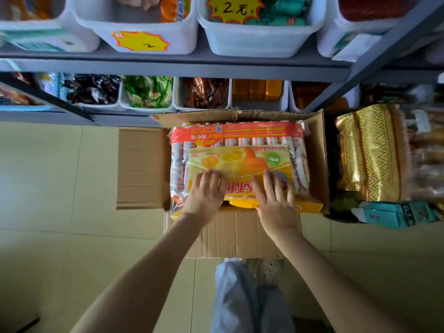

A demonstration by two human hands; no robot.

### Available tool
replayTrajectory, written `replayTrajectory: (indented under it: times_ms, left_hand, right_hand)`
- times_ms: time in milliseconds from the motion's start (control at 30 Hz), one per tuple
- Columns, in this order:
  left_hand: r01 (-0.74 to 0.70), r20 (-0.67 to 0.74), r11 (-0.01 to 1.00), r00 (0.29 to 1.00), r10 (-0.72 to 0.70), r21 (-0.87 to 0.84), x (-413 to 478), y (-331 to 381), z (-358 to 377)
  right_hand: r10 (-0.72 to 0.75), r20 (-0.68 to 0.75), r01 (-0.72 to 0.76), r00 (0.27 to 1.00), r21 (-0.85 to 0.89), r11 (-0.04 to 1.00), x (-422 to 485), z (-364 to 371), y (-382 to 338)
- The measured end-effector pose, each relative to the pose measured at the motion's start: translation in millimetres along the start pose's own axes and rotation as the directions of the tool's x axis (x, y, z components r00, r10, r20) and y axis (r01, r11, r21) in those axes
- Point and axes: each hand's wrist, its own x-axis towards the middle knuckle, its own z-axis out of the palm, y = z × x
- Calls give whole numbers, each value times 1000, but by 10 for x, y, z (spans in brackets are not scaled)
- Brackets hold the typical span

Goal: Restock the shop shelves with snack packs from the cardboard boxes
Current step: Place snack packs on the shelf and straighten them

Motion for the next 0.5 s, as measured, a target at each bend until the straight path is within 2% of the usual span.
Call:
replayTrajectory:
  times_ms: [167, 400, 500]
  left_hand:
    - [-65, -91, 988, 994, 53, -138, 35, -116, -363]
    - [34, -152, 963, 985, -77, -266, 502, -156, -1231]
    - [32, -164, 960, 983, -80, -278, 725, -168, -1799]
  right_hand:
    - [1, -36, 0, 999, 36, 999, 159, -165, -194]
    - [40, -41, -36, 998, 93, 995, 419, -849, 5]
    - [102, -116, -81, 988, 176, 981, 559, -1325, 177]
